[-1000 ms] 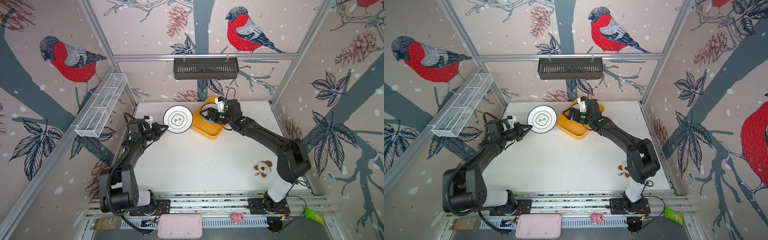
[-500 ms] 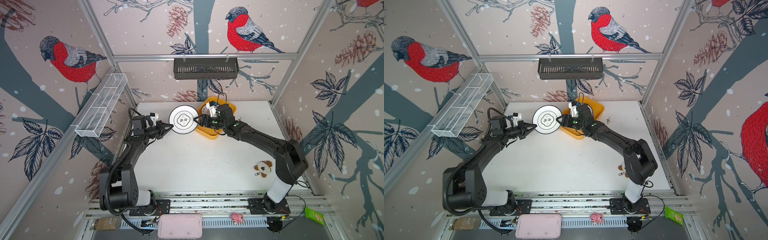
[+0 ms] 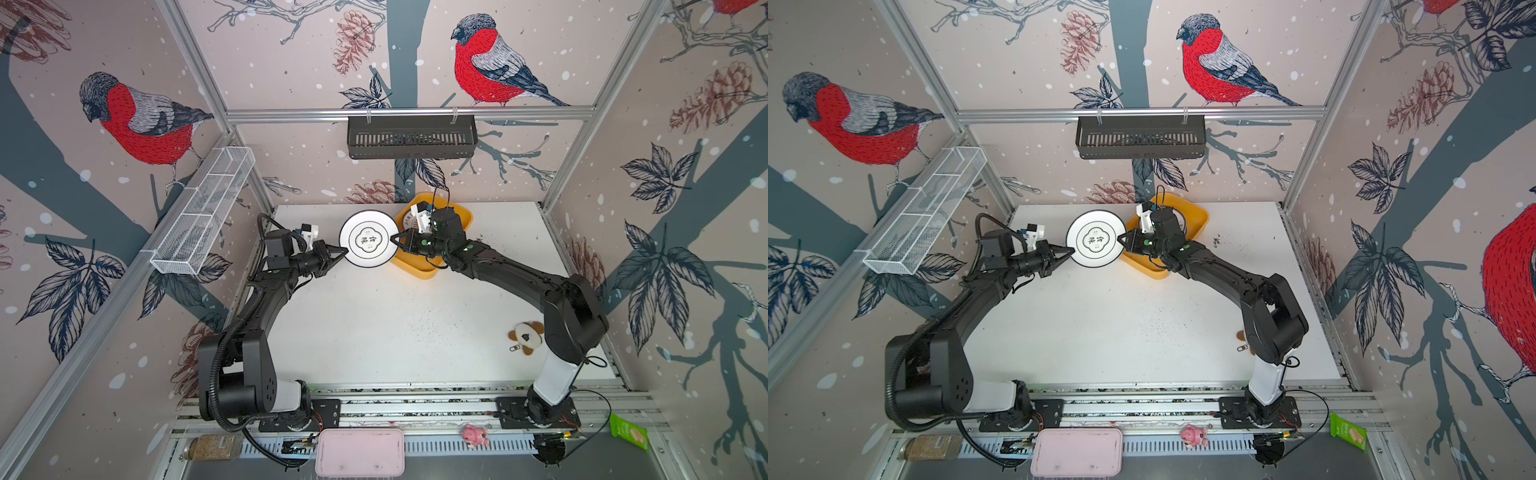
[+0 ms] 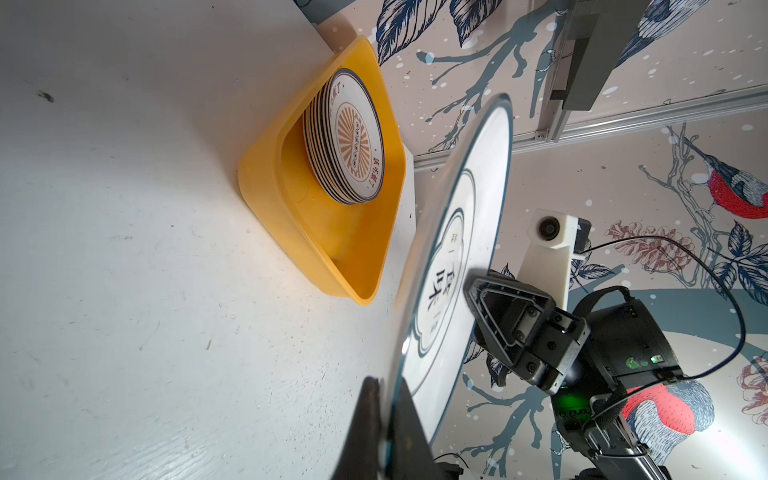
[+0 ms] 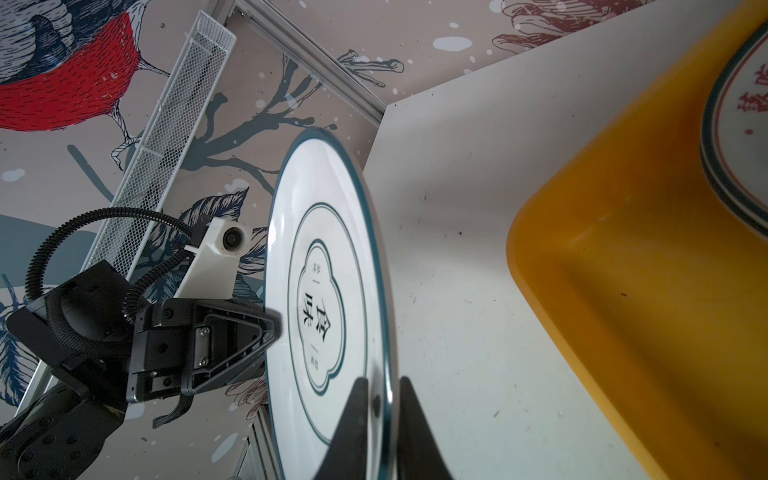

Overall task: Place the plates into the plastic bin on the countertop
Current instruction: 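Carry the plain plate to the bin and close the right gripper on it, then lower the plain plate onto the stack with the right gripper while the left arm withdraws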

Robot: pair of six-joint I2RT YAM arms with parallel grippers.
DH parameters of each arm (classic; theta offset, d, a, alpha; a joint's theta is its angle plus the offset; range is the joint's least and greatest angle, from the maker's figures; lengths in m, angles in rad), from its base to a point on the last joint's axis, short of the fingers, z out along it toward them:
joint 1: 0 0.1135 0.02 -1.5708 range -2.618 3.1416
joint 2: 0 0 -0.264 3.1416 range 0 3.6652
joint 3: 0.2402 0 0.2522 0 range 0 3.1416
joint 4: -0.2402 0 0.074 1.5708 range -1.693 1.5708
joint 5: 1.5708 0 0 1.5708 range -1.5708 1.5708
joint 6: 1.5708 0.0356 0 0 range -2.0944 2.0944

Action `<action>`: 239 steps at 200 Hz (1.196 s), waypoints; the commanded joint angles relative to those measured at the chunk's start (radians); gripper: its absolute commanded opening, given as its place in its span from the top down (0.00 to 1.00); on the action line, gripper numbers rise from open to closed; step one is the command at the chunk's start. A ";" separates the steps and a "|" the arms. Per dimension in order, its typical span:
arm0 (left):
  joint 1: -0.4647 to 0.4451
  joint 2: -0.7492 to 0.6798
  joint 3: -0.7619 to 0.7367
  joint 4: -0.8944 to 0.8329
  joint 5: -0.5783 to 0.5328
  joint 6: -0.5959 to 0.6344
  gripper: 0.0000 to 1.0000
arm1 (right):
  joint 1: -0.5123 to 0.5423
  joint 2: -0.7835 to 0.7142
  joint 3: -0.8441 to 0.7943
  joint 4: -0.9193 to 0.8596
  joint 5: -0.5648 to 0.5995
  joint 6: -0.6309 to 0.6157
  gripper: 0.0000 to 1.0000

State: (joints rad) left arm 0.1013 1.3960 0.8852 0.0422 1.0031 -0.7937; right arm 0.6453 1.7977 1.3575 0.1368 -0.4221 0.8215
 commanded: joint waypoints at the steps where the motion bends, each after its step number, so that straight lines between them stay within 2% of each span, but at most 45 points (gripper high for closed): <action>1: -0.001 -0.006 0.017 0.032 0.030 -0.010 0.99 | -0.007 0.010 0.010 0.013 -0.009 -0.005 0.96; 14: -0.001 -0.012 0.021 0.033 0.025 -0.008 0.87 | -0.010 0.014 0.017 0.007 -0.013 0.002 0.97; 28: -0.001 -0.012 0.027 0.020 0.020 0.009 0.62 | -0.014 0.017 0.021 0.005 -0.017 0.009 0.97; 45: -0.001 -0.011 0.040 -0.026 0.001 0.047 0.44 | -0.027 0.018 0.022 0.001 -0.011 0.030 0.97; 82: -0.001 -0.066 0.042 -0.006 -0.108 0.071 0.38 | -0.099 0.016 -0.001 -0.040 0.024 0.097 0.98; 108: -0.001 -0.088 0.064 0.037 -0.125 0.075 0.33 | -0.171 -0.010 -0.060 -0.001 0.029 0.143 0.98; 164: 0.000 -0.198 0.031 0.202 -0.260 0.068 0.12 | -0.313 0.004 -0.062 0.009 0.036 0.146 0.98; 176: 0.000 -0.217 0.026 0.226 -0.291 0.069 0.04 | -0.329 0.029 -0.043 0.006 0.033 0.148 0.98; 239: -0.002 -0.230 0.056 0.291 -0.351 0.079 0.04 | -0.375 0.192 0.105 -0.002 0.028 0.159 0.98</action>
State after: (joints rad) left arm 0.0998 1.1599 0.9192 0.2565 0.6868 -0.7326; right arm 0.2798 1.9476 1.4067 0.0914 -0.3836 0.9703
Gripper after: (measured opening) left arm 0.964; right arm 0.078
